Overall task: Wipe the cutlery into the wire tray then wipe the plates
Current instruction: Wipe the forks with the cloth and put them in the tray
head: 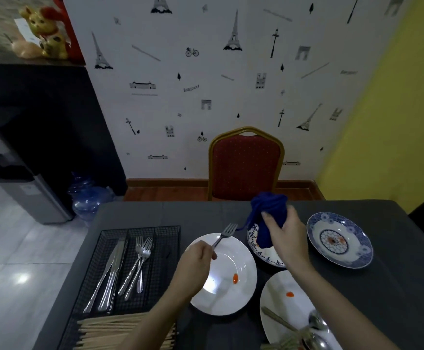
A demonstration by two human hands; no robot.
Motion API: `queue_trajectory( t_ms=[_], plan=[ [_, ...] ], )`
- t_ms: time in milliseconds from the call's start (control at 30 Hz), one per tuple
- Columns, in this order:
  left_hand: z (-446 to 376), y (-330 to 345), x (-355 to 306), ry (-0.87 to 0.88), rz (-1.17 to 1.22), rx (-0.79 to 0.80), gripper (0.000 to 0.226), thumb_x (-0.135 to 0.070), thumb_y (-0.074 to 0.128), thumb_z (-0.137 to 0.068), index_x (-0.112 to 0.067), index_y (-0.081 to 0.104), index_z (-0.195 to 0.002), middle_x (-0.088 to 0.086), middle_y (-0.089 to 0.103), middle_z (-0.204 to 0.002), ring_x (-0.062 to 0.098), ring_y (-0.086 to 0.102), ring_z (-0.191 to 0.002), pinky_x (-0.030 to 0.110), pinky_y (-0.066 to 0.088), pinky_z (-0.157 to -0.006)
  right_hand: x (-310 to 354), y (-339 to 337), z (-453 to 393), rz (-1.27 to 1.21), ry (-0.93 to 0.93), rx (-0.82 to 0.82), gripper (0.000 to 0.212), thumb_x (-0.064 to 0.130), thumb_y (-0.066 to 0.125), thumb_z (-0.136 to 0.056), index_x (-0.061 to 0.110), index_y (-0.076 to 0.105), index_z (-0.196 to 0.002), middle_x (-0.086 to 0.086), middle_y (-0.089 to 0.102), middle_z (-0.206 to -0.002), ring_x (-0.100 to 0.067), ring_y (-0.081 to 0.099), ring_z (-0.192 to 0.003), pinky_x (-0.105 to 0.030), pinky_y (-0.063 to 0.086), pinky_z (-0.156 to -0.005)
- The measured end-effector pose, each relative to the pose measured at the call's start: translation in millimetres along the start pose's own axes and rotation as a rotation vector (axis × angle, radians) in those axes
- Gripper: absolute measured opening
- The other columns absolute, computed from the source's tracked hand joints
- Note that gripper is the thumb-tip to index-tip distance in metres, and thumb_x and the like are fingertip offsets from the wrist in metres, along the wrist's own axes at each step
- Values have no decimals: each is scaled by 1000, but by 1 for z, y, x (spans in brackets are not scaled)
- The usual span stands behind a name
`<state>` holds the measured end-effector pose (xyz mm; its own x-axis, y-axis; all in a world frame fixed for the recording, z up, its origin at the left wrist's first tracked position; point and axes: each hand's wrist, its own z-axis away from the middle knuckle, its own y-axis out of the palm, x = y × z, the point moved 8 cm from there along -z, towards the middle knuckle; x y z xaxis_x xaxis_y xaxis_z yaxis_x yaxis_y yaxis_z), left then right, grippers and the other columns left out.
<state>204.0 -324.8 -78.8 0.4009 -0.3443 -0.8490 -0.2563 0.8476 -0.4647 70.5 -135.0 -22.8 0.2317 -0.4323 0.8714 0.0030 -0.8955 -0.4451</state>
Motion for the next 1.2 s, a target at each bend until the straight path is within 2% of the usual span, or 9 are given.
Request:
queue_trajectory(
  t_ms=[167, 233, 333, 433, 600, 733, 833, 1000, 1200],
  plan=[
    [-7, 4, -34, 37, 195, 75, 25, -16, 37, -100, -7, 56, -87, 4, 58, -49, 16, 55, -43, 28, 43, -48, 38, 44, 29, 265, -416, 267, 38, 35, 66, -80, 23, 50, -113, 4, 59, -97, -15, 54, -89, -29, 41, -76],
    [-7, 1, -43, 69, 225, 112, 25, -14, 36, -101, -5, 55, -87, 3, 57, -48, 16, 55, -43, 27, 42, -48, 43, 47, 28, 421, -532, 241, 37, 28, 68, -79, 18, 51, -111, -2, 59, -93, -20, 51, -85, -30, 35, -74],
    [-4, -1, -46, 84, 209, 105, 28, -12, 35, -101, -3, 56, -85, 2, 56, -50, 17, 55, -45, 27, 42, -49, 39, 39, 14, 519, -490, 172, 42, 23, 69, -79, 14, 51, -116, -6, 59, -96, -26, 52, -88, -30, 31, -72],
    [-5, -1, -43, 45, 199, 102, 28, -12, 34, -101, -4, 56, -86, 7, 57, -52, 13, 52, -44, 26, 42, -50, 37, 45, 22, 476, -498, 271, 45, 25, 69, -80, 14, 52, -121, -4, 58, -103, -23, 50, -94, -28, 32, -77],
    [-5, 2, -40, 35, 184, 134, 27, -15, 35, -100, -7, 57, -87, 5, 58, -51, 12, 52, -45, 26, 42, -54, 38, 42, 19, 491, -444, 222, 33, 26, 69, -80, 16, 53, -108, -2, 58, -91, -22, 51, -84, -30, 32, -72],
    [-8, -4, -36, 27, 273, 85, 28, -12, 35, -100, -5, 56, -83, 3, 53, -48, 15, 50, -46, 27, 41, -52, 55, 53, 33, 478, -533, 266, 38, 24, 70, -79, 14, 54, -113, -4, 58, -92, -21, 50, -84, -30, 35, -74],
    [-5, -6, -37, 54, 283, 106, 28, -11, 36, -100, -5, 57, -83, 0, 51, -45, 14, 47, -44, 24, 39, -50, 50, 49, 17, 508, -471, 215, 29, 27, 66, -82, 17, 52, -105, -1, 57, -88, -21, 48, -81, -31, 30, -71],
    [-14, -7, -27, 37, 287, 91, 28, -13, 37, -100, -5, 57, -82, 1, 53, -47, 16, 50, -47, 27, 41, -52, 50, 67, 29, 501, -518, 291, 37, 24, 67, -81, 16, 52, -114, -3, 59, -94, -22, 51, -85, -28, 31, -74],
    [-10, -9, -25, 65, 250, 88, 29, -12, 37, -100, -6, 59, -82, -2, 53, -44, 17, 51, -49, 27, 42, -52, 43, 62, 21, 523, -440, 252, 31, 22, 65, -83, 15, 52, -110, -3, 57, -92, -22, 52, -87, -29, 29, -74]
  ],
)
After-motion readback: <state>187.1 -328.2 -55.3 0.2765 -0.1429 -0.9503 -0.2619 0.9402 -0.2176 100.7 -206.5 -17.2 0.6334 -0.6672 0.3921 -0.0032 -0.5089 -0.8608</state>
